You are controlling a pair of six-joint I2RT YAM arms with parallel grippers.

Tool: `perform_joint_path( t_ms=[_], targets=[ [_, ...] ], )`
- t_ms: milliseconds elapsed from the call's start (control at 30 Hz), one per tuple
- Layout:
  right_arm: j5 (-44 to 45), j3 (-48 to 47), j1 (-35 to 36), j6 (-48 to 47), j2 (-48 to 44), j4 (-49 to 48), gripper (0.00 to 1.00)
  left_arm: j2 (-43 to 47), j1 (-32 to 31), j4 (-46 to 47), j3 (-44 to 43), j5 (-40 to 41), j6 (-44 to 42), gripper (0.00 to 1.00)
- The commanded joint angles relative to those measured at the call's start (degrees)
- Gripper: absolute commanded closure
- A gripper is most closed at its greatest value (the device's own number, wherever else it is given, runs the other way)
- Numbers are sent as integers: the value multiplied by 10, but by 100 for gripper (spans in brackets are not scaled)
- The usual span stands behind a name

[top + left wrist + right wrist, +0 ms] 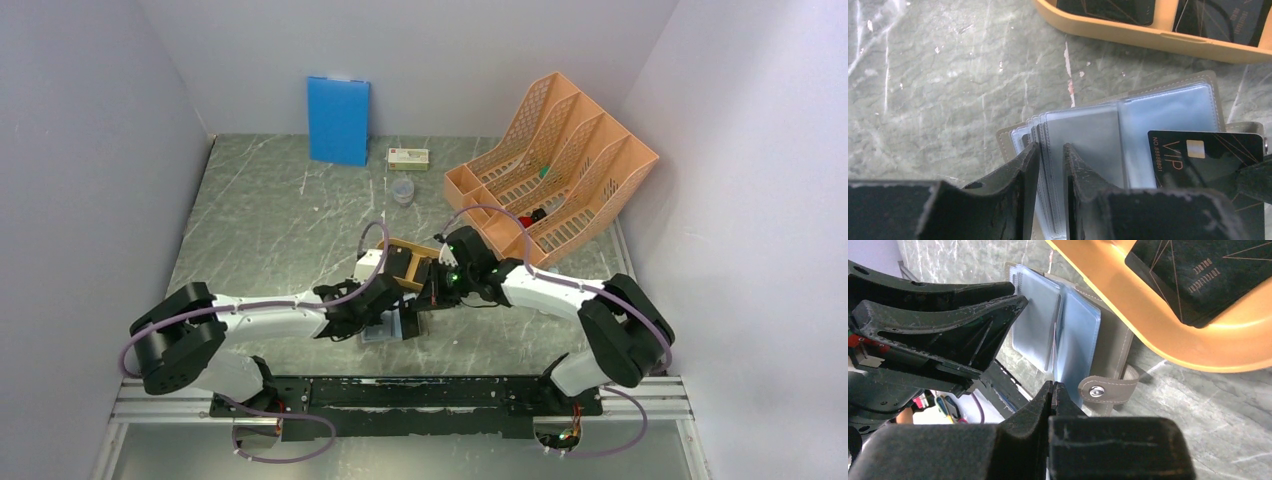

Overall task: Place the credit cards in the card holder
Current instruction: Turn over the card slot in the card holder.

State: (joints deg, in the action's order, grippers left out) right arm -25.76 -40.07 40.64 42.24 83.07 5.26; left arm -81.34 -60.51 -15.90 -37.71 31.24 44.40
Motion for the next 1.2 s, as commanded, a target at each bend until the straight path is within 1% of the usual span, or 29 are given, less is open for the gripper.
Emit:
perform_joint_path(
  t_ms=[0, 233, 500, 600, 733, 1167],
  targets=[
    [-38, -1, -5, 21, 22, -38, 100, 23, -3, -52, 15, 8, 26, 71],
    [-58, -6, -5, 35, 50, -65, 100, 70, -3, -80, 26, 23, 51, 69],
    [-76, -8, -5, 41, 69, -83, 100, 98, -2, -114, 43, 50, 95, 68],
    [-83, -10, -5, 41, 77, -85, 100, 88, -3, -133, 50, 63, 126, 68],
    [-85, -12, -6, 40, 85, -85, 100, 66, -2, -136, 58, 54, 148, 67],
    [-112, -6, -11, 55, 112, -123, 100, 42, -1, -95, 75, 22, 135, 72]
  ],
)
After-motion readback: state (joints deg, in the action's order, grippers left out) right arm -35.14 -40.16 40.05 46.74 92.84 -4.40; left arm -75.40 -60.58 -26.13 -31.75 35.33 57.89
